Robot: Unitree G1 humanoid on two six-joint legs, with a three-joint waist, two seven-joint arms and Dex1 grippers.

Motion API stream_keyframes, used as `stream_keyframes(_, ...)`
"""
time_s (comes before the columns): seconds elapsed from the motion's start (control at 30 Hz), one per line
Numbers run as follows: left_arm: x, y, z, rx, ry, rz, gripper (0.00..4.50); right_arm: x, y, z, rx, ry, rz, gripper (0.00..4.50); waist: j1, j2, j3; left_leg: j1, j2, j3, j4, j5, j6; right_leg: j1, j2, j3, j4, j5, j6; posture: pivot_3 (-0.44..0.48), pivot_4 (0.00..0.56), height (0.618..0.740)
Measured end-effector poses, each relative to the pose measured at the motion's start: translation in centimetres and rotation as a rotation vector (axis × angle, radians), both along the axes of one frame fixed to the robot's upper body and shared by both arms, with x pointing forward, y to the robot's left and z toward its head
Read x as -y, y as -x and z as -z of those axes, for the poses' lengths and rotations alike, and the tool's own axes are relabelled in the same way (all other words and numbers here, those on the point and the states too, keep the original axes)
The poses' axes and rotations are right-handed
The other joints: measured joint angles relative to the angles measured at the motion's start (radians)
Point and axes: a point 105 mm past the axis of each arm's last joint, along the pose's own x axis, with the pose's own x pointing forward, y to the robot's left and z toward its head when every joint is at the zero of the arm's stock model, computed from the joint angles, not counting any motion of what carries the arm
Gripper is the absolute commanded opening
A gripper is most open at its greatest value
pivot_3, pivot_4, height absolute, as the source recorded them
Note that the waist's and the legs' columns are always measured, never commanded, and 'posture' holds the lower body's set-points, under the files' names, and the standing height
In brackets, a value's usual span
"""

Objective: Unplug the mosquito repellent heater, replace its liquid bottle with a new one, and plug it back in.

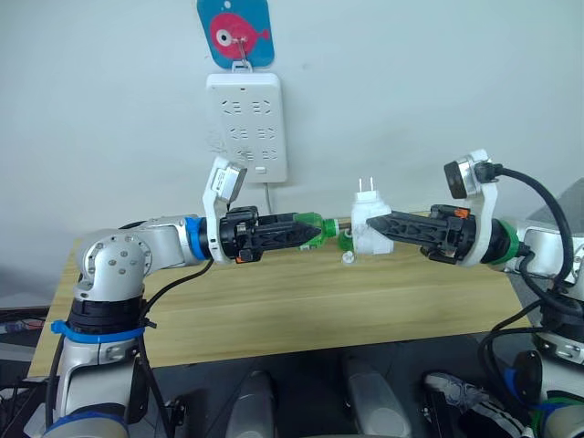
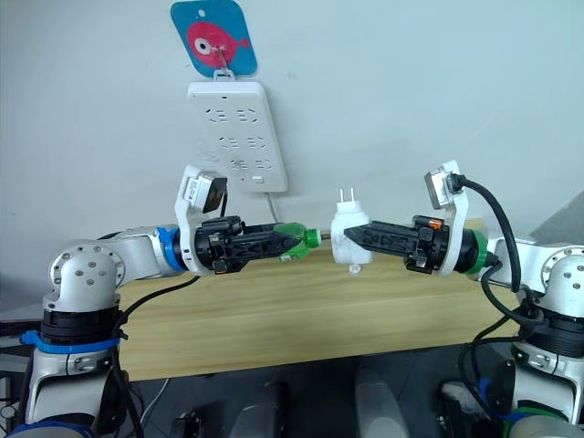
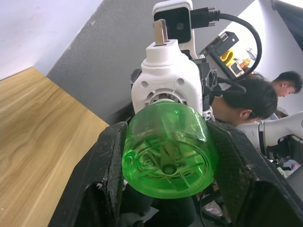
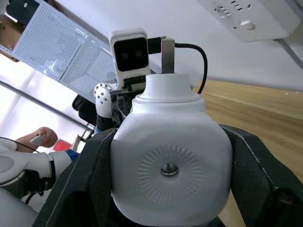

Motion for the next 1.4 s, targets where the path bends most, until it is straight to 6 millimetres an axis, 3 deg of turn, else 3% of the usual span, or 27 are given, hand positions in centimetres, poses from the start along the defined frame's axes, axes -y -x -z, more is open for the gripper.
stream_keyframes(1.4, 0.30, 0.74, -0.45, -0.026, 0.030, 0.063, 2.27, -0.36, 0.49, -0.44, -0.053, -0.038, 0.011, 2.93, 0.002, 0.000, 0.000, -0.001, 0.000, 0.000, 0.000, 0.000, 0.000, 0.000, 0.000, 0.000, -0.001, 0.000, 0.000, -0.177, 0.204, 0.725)
